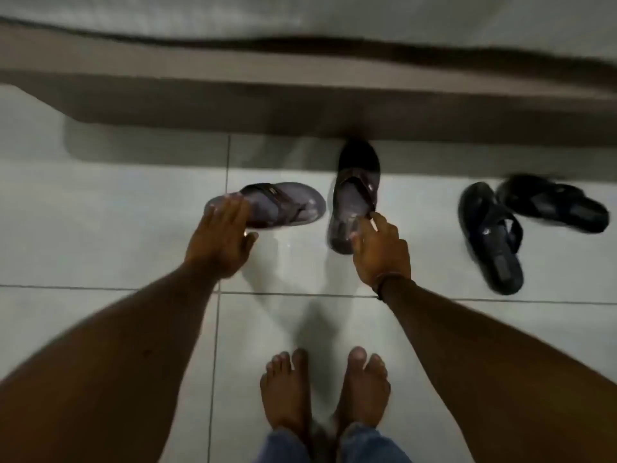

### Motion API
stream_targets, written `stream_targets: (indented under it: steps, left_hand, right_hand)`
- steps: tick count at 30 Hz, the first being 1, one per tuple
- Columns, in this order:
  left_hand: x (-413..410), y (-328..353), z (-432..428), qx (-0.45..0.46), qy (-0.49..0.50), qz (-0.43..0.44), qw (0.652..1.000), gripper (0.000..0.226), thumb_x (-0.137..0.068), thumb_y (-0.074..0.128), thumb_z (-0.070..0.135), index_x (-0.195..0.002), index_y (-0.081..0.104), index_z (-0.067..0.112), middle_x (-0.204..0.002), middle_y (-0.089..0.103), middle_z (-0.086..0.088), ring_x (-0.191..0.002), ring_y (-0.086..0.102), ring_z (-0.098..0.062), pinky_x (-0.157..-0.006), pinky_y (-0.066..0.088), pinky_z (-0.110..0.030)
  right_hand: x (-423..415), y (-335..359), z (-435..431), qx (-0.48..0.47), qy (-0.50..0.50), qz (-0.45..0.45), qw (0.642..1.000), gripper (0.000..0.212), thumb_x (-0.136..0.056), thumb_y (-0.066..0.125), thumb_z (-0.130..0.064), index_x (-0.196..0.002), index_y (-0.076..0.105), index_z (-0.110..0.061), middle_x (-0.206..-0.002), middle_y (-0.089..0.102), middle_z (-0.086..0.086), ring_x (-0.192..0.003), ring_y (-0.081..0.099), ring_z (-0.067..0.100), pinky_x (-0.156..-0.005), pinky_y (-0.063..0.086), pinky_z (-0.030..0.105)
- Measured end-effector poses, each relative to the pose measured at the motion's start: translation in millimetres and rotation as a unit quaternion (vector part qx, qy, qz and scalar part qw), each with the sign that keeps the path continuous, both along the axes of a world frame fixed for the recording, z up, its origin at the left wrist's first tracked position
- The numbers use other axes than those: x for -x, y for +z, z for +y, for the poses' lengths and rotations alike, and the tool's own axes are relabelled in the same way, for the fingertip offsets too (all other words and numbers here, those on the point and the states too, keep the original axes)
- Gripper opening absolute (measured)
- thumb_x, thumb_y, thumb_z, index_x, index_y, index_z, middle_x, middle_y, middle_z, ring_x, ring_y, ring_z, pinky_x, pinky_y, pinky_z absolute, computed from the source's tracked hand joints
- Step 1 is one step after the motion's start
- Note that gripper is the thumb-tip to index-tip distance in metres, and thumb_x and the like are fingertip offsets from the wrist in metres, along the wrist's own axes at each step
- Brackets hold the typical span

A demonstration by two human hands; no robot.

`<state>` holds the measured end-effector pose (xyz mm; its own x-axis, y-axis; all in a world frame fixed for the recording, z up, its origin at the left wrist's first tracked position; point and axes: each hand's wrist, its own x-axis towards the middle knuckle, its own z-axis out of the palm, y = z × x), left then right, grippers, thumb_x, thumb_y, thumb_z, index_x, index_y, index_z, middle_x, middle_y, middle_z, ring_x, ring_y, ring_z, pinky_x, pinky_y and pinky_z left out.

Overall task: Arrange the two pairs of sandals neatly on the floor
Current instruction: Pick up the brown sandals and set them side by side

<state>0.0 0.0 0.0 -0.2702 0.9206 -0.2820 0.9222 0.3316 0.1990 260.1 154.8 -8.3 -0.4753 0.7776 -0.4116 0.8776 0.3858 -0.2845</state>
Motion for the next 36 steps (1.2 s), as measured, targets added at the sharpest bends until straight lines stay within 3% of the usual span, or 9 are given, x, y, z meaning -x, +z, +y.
stream_targets:
  steps: [2, 4, 7, 10, 16, 23, 31, 34, 36]
  left_hand:
    - [19.2, -39.7, 18.5, 0.044, 0.025, -0.020, 0.999, 0.072, -0.099, 0.037, 0.038, -0.156, 0.031, -0.007, -0.162, 0.034, -0.031, -0.151, 0.031, -0.051, -0.122, 0.027, -0.060]
    - [35.3, -66.4, 35.8, 0.051, 0.043, -0.028, 0.997, 0.074, -0.099, 0.036, 0.042, -0.159, 0.025, 0.000, -0.162, 0.035, -0.027, -0.148, 0.036, -0.047, -0.120, 0.032, -0.057]
    - [32.8, -94.5, 36.2, 0.034, 0.088, -0.048, 0.994, 0.078, -0.098, 0.057, 0.044, -0.161, 0.024, 0.014, -0.149, 0.048, -0.026, -0.128, 0.050, -0.048, -0.104, 0.046, -0.057]
    - [10.5, -99.8, 25.7, 0.048, 0.179, -0.032, 0.982, 0.079, -0.090, 0.064, 0.050, -0.157, 0.030, 0.026, -0.136, 0.055, -0.025, -0.115, 0.054, -0.049, -0.093, 0.047, -0.055]
    - [-70.5, -94.2, 41.2, 0.046, 0.432, -0.130, 0.891, 0.072, -0.086, 0.069, 0.047, -0.149, 0.039, 0.030, -0.131, 0.057, -0.020, -0.114, 0.056, -0.048, -0.092, 0.048, -0.052]
    - [-112.5, -90.5, 68.5, -0.008, 0.511, -0.238, 0.826, 0.055, -0.097, 0.066, 0.031, -0.148, 0.043, 0.033, -0.131, 0.055, -0.011, -0.119, 0.062, -0.039, -0.096, 0.054, -0.052]
    - [-113.2, -96.6, 68.5, -0.004, 0.506, -0.234, 0.830, 0.059, -0.095, 0.067, 0.036, -0.148, 0.042, 0.032, -0.133, 0.054, -0.013, -0.122, 0.060, -0.040, -0.099, 0.052, -0.055]
    - [-111.8, -89.4, 68.3, 0.047, 0.516, -0.165, 0.839, 0.081, -0.088, 0.072, 0.045, -0.155, 0.029, 0.031, -0.145, 0.044, -0.016, -0.131, 0.048, -0.042, -0.101, 0.044, -0.060]
    - [-117.7, -72.7, 67.4, 0.038, 0.492, -0.090, 0.865, 0.087, -0.087, 0.071, 0.047, -0.157, 0.025, 0.026, -0.147, 0.041, -0.018, -0.128, 0.046, -0.042, -0.098, 0.044, -0.059]
  right_hand:
    - [6.0, -42.7, 6.4, 0.001, -0.063, -0.014, 0.998, 0.053, -0.103, 0.044, -0.042, -0.153, 0.036, -0.027, -0.160, 0.033, 0.012, -0.133, 0.044, 0.038, -0.097, 0.048, 0.053]
    - [10.5, -74.2, 8.7, -0.011, -0.076, -0.042, 0.996, 0.060, -0.102, 0.045, -0.049, -0.157, 0.026, -0.032, -0.160, 0.028, 0.013, -0.130, 0.044, 0.038, -0.094, 0.050, 0.053]
    - [3.2, -101.9, 2.0, -0.008, -0.082, -0.054, 0.995, 0.069, -0.100, 0.050, -0.052, -0.159, 0.019, -0.034, -0.155, 0.031, 0.011, -0.124, 0.045, 0.037, -0.092, 0.050, 0.050]
    - [-5.6, -105.1, -5.4, 0.008, -0.091, -0.040, 0.995, 0.070, -0.101, 0.053, -0.046, -0.159, 0.016, -0.033, -0.147, 0.038, 0.011, -0.118, 0.046, 0.037, -0.089, 0.048, 0.049]
    - [-14.0, -97.5, -18.9, 0.033, -0.084, -0.046, 0.995, 0.076, -0.098, 0.061, -0.033, -0.161, 0.018, -0.031, -0.149, 0.038, 0.016, -0.120, 0.048, 0.038, -0.091, 0.051, 0.050]
    - [-13.0, -96.5, -20.1, 0.060, -0.052, -0.042, 0.996, 0.081, -0.097, 0.064, -0.032, -0.161, 0.013, -0.035, -0.152, 0.035, 0.012, -0.126, 0.047, 0.035, -0.095, 0.054, 0.050]
    - [-14.8, -99.3, -21.0, 0.063, -0.045, -0.056, 0.995, 0.086, -0.095, 0.067, -0.034, -0.160, 0.012, -0.035, -0.153, 0.034, 0.009, -0.128, 0.047, 0.033, -0.097, 0.054, 0.047]
    - [-16.2, -88.3, -21.4, 0.063, -0.061, -0.042, 0.995, 0.081, -0.096, 0.065, -0.033, -0.159, 0.014, -0.036, -0.157, 0.030, 0.008, -0.128, 0.047, 0.032, -0.096, 0.053, 0.044]
    - [-26.2, -71.7, -21.4, 0.042, -0.076, -0.035, 0.996, 0.078, -0.099, 0.061, -0.030, -0.160, 0.013, -0.036, -0.162, 0.025, 0.007, -0.129, 0.047, 0.032, -0.096, 0.052, 0.042]
